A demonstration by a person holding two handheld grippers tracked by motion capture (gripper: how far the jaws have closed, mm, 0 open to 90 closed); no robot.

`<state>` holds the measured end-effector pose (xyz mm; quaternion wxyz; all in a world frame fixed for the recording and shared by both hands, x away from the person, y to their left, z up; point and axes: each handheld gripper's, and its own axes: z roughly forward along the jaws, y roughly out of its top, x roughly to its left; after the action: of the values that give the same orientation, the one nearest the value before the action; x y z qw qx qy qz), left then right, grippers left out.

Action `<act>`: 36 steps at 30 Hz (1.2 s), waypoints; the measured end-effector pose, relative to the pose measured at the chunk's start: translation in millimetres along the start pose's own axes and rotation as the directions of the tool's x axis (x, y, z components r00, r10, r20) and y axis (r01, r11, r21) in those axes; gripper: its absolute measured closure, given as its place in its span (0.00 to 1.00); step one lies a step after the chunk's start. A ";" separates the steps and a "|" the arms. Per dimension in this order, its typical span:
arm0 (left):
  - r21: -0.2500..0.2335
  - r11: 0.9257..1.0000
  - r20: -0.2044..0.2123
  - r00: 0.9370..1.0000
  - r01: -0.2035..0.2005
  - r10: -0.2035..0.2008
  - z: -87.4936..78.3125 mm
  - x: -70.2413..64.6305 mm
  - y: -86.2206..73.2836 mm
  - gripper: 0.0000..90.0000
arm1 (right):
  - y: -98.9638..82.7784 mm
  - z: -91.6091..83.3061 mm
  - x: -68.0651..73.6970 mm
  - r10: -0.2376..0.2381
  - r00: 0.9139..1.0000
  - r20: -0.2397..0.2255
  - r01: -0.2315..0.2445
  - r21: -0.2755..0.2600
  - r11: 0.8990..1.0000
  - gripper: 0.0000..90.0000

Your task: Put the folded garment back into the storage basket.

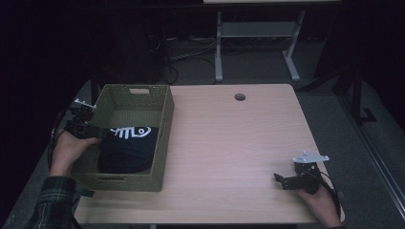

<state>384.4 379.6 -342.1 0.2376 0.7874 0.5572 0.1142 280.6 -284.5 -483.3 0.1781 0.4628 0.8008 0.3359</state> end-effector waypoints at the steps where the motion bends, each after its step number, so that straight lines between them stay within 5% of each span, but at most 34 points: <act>1: -0.006 1.000 0.006 1.000 -0.007 0.007 -1.6 -2.6 0.2 0.14 | 0.0 0.0 0.0 0.000 1.000 0.000 0.000 0.000 1.000 0.03; 13: -0.104 0.994 0.068 0.997 -0.035 0.042 -9.0 -32.5 -0.8 0.14 | 0.0 0.1 0.0 0.000 1.000 -0.001 0.000 -0.001 1.000 0.03; 23: -0.185 0.979 0.119 0.987 -0.086 0.109 -7.2 -69.4 5.1 0.14 | 0.0 0.0 -0.1 -0.002 1.000 -0.001 0.002 -0.001 1.000 0.03; 33: -0.251 0.955 0.153 0.967 -0.160 0.202 -7.7 -120.5 11.5 0.14 | 0.0 0.1 -0.2 -0.003 1.000 0.001 0.003 -0.002 1.000 0.03; 36: -0.275 0.946 0.182 0.956 -0.173 0.228 -3.4 -141.8 13.8 0.15 | 0.0 0.0 -0.2 -0.003 1.000 0.000 0.003 -0.002 1.000 0.03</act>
<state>344.2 244.7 -320.2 0.3822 0.8107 0.4258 0.1244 280.7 -284.7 -483.3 0.1793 0.4614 0.8010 0.3366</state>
